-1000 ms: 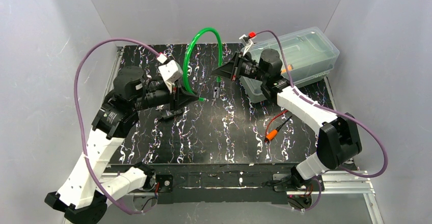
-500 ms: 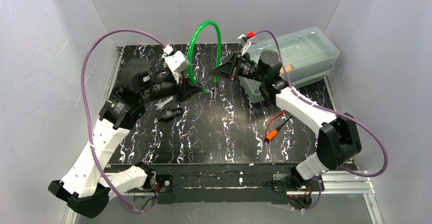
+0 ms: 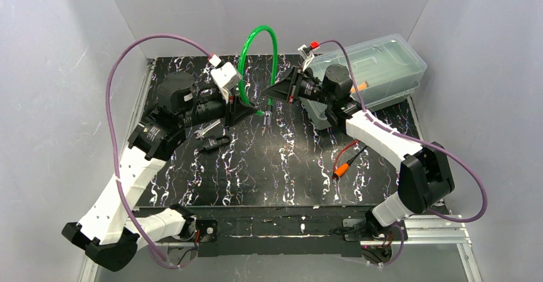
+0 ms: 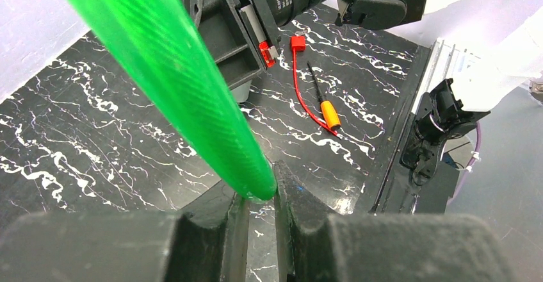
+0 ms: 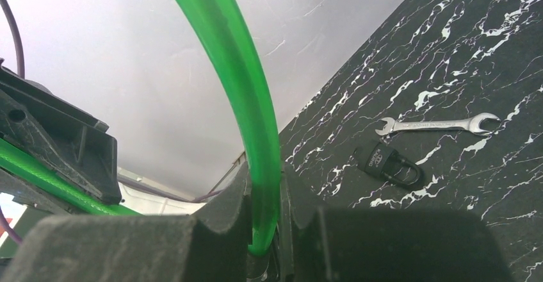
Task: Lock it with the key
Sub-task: Lock the lock.
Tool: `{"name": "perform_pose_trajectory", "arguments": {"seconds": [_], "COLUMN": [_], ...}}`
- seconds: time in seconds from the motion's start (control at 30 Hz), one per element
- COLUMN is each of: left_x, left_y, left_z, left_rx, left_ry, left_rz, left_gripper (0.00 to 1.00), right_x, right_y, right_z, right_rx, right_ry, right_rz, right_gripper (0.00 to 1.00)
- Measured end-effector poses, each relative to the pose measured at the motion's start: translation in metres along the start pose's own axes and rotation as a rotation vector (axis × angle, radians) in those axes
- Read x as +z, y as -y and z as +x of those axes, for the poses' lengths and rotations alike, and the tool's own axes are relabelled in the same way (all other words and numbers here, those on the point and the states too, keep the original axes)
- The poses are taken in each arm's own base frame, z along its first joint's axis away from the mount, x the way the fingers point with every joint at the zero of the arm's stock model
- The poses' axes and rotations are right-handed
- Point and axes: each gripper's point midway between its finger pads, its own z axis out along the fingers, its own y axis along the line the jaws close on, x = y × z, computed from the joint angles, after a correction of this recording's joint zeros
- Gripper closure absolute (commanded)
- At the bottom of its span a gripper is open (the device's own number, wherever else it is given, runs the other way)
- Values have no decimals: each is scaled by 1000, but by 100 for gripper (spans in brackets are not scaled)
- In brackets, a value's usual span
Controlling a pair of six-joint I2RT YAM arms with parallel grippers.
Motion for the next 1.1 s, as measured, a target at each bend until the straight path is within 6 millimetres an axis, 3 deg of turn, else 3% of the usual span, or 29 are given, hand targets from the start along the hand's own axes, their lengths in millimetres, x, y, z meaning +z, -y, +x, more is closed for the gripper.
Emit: {"name": "perform_pose_trajectory", "arguments": {"seconds": [1.1], "left_x": [8], "left_y": [4], "left_z": [5], "left_rx": [116], "left_ry": [-14], "left_rz": [-11], "left_gripper": [100], "right_x": [1], "right_y": [11], "right_z": [-2], "right_rx": [205], "right_ry": [61], "right_rz": [16], "right_gripper": [99]}}
